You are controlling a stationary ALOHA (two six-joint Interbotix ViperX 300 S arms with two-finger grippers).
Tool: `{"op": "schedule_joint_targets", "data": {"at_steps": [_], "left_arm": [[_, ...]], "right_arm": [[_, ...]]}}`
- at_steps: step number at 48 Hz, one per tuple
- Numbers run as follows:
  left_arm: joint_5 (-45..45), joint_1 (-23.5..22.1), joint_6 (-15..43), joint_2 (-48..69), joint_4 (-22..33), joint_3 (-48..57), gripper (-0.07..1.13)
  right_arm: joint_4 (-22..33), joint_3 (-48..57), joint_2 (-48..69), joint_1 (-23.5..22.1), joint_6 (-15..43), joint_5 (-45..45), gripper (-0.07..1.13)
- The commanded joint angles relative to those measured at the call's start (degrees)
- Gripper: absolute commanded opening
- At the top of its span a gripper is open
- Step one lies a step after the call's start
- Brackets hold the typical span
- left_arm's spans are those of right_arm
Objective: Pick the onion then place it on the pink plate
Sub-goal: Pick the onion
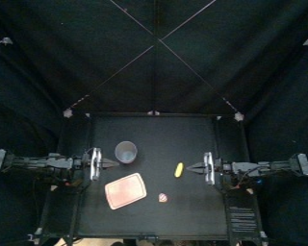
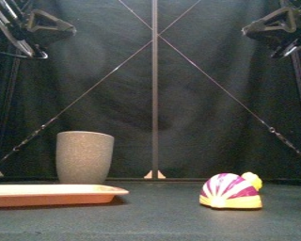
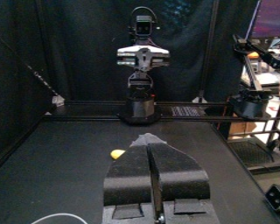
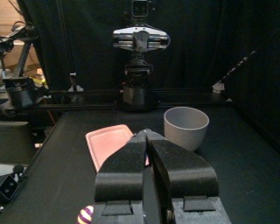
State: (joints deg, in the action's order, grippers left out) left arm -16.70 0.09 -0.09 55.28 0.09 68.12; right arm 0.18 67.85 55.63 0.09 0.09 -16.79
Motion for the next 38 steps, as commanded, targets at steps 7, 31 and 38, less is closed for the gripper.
{"op": "schedule_joint_targets", "data": {"at_steps": [7,31,38], "left_arm": [[7.47,0.44,0.09,-0.35,0.0,-3.78,0.15],[9.58,2.37,0.18,-0.35,-0.09,-3.87,0.15],[9.67,3.52,0.18,-0.26,-0.09,-3.43,0.15]], "right_arm": [[-3.34,-3.34,-4.83,0.0,2.37,4.04,0.25],[-21.36,-16.08,-26.89,4.92,8.09,14.15,1.04],[-27.33,-18.46,-32.34,7.29,8.44,21.62,1.04]]}}
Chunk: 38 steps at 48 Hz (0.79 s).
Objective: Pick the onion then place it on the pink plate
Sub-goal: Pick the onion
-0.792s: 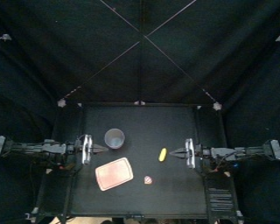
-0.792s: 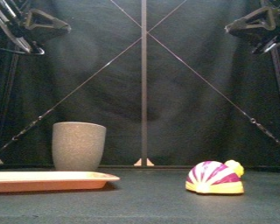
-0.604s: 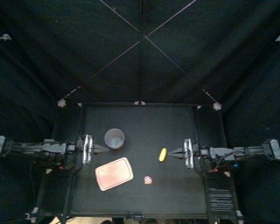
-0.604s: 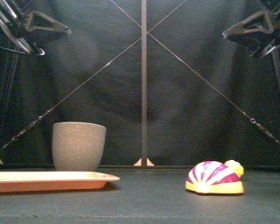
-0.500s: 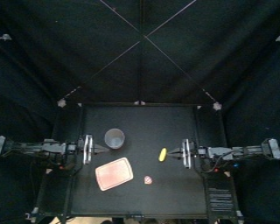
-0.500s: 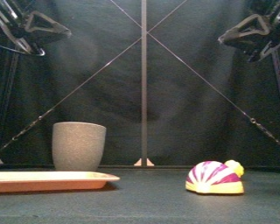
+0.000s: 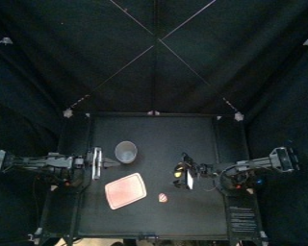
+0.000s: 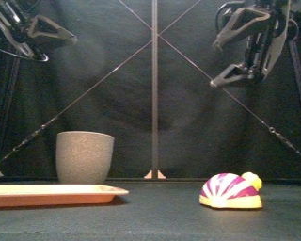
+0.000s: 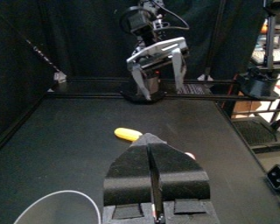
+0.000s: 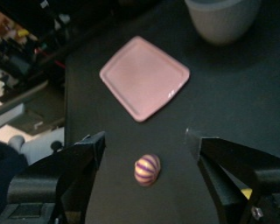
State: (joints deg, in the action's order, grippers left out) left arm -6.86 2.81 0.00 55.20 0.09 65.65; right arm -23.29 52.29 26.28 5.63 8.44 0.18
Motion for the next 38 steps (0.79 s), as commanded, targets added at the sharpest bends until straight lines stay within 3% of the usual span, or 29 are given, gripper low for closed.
{"op": "schedule_joint_targets", "data": {"at_steps": [1,11,20,30,38], "left_arm": [[-0.18,0.97,0.09,-0.18,-0.09,-0.79,0.15],[-0.18,3.6,0.18,-0.26,-0.09,0.7,0.15],[0.7,4.75,0.18,-0.18,-0.18,1.32,0.15],[2.64,5.1,0.26,-0.18,-0.26,1.32,0.15],[3.69,5.1,0.18,0.09,-0.26,1.32,0.15]], "right_arm": [[-4.83,-3.25,-3.78,1.93,0.18,5.71,1.04],[-15.56,-8.53,-13.8,3.6,0.09,13.62,1.04],[-15.64,-16.52,-24.08,3.6,0.18,20.48,1.04],[-11.07,-24.17,-32.17,3.34,1.14,25.22,1.03],[-1.49,-26.02,-33.49,2.72,10.72,32.26,1.03]]}}
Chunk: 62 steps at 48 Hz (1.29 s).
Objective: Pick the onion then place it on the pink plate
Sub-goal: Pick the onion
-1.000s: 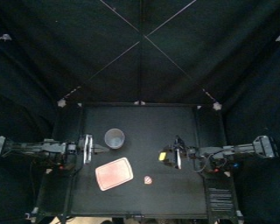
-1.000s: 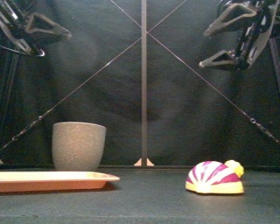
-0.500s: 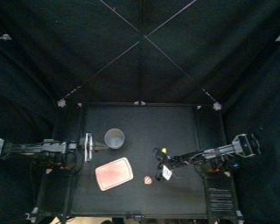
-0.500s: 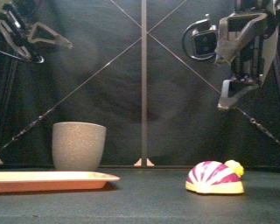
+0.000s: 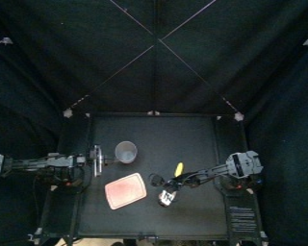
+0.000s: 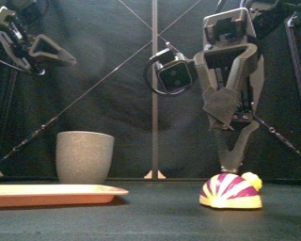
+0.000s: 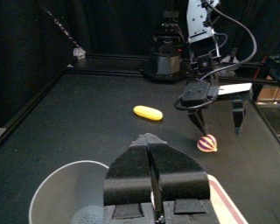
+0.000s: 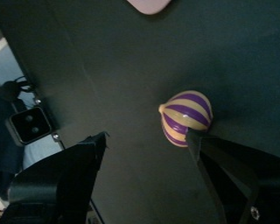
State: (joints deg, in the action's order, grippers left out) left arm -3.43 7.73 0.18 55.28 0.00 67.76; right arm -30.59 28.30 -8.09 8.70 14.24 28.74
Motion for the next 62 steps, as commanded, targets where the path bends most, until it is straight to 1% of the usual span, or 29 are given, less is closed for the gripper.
{"op": "schedule_joint_targets", "data": {"at_steps": [1,9,13,16,22,31,38,49,56,62], "left_arm": [[0.35,0.18,0.0,0.0,-0.18,-0.79,0.15],[0.62,0.09,0.09,0.0,-0.18,-0.35,0.15],[0.53,0.18,0.09,0.09,-0.18,-0.09,0.15],[0.53,0.18,0.09,0.0,-0.18,-0.09,0.15],[0.53,0.26,0.09,0.0,-0.18,-0.09,0.15],[0.53,0.35,0.0,0.09,-0.09,0.0,0.15],[0.53,0.35,0.0,0.09,-0.09,0.26,0.15],[0.53,0.35,0.0,0.09,0.0,0.26,0.15],[0.53,0.35,0.0,0.09,0.0,0.44,0.15],[0.53,0.35,0.0,0.09,0.0,0.7,0.15]], "right_arm": [[7.47,-2.2,0.88,-0.35,6.59,4.57,1.03],[22.5,-3.69,0.35,0.26,21.8,9.32,1.03],[27.25,-4.48,-0.09,1.76,26.89,9.32,1.03],[29.27,-5.27,-0.53,2.9,29.18,9.23,1.03],[29.0,-5.8,-1.32,4.22,30.59,8.26,1.03],[27.42,-5.8,-3.25,5.36,30.85,5.36,1.03],[27.6,-6.06,-5.36,5.36,30.94,3.08,1.03],[27.86,-6.68,-6.86,5.1,31.11,3.16,1.02],[28.04,-6.86,-7.47,5.27,31.55,3.96,0.98],[28.21,-6.86,-8.26,5.19,31.99,5.1,0.88]]}}
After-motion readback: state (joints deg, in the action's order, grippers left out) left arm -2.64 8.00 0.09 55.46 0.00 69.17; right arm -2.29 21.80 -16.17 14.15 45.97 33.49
